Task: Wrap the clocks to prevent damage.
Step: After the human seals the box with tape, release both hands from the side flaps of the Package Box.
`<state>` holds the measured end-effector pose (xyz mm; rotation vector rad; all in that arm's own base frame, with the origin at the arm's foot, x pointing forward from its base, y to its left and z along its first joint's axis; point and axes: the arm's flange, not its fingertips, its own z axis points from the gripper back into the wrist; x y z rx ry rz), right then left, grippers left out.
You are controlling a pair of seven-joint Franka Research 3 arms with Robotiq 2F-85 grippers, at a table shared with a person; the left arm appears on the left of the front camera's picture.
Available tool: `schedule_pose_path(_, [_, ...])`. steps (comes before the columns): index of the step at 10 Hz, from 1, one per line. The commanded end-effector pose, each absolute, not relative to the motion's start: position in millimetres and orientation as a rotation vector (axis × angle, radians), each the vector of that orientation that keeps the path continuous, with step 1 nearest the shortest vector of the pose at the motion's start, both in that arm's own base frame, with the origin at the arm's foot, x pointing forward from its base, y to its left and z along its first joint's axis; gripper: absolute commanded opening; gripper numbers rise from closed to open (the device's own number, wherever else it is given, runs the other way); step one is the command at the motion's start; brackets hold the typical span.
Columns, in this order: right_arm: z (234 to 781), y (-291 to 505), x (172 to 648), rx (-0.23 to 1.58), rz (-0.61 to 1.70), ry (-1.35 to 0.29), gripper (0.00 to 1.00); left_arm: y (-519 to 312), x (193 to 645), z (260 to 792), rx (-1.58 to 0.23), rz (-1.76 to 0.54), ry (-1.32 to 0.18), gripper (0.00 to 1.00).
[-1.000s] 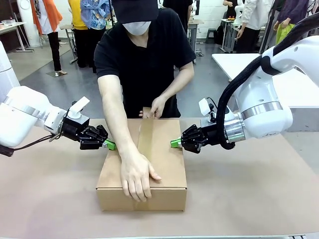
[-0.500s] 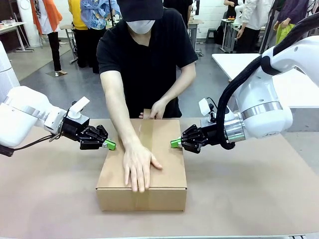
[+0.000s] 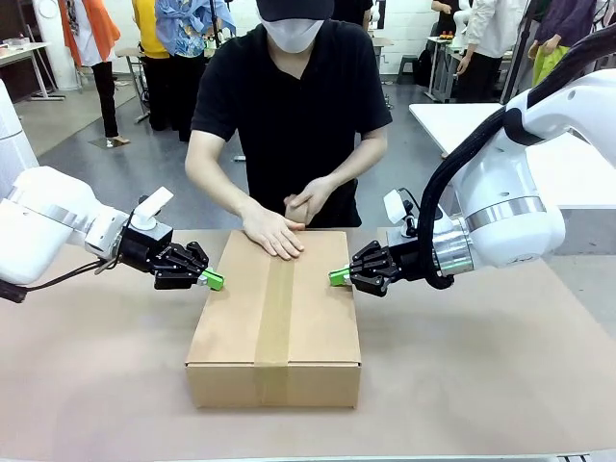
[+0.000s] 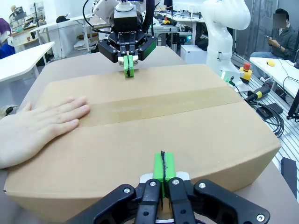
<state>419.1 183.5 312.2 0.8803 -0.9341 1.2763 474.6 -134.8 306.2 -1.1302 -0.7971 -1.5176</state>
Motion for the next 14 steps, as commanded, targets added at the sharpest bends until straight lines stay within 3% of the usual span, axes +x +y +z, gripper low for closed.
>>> schedule_pose_path(1, [309.4,184.6,418.9,0.879,1.274,-0.928,0.01,-135.2,474.5,304.1,-1.124,-1.519,-0.793,0.0])
schedule_pose_path(14, [309.4,184.6,418.9,0.879,1.274,-0.928,0.01,-135.2,474.5,304.1,-1.124,-1.519,-0.793,0.0])
